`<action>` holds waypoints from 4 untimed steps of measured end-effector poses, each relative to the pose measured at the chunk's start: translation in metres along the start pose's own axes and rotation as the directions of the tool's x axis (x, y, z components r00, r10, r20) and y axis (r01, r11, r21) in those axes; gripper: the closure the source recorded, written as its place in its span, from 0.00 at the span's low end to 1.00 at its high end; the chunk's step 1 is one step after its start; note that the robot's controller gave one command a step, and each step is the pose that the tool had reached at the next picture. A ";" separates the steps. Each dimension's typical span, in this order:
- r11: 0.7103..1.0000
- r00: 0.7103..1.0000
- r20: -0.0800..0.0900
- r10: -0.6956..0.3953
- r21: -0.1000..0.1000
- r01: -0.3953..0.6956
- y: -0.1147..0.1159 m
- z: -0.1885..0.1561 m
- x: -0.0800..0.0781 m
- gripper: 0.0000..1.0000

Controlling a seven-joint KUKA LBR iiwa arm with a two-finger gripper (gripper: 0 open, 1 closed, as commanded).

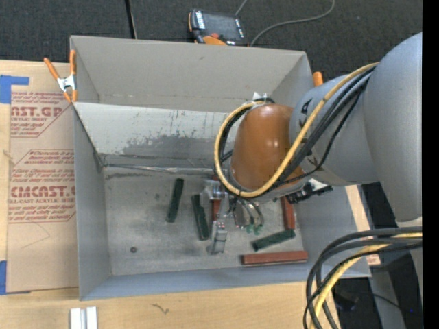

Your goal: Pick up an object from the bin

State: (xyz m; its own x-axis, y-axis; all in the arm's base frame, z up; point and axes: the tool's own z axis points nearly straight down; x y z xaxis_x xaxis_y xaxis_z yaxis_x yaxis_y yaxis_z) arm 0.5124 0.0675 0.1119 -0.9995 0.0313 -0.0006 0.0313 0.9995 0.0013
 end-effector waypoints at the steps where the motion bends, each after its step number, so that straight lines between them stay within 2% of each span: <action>1: 0.906 0.906 0.001 -0.423 0.001 0.423 0.005 0.034 -0.061 0.00; 2: 0.780 0.780 -0.004 -0.626 -0.001 0.626 -0.022 0.042 0.001 0.00; 3: 0.780 0.780 -0.001 -0.625 -0.001 0.625 -0.021 0.041 0.000 1.00; 4: 0.843 0.843 0.007 -0.539 0.004 0.539 -0.024 -0.090 0.010 1.00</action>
Offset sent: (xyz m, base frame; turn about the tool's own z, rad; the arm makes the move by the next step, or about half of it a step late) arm 0.0607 0.0024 -0.0332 -0.4357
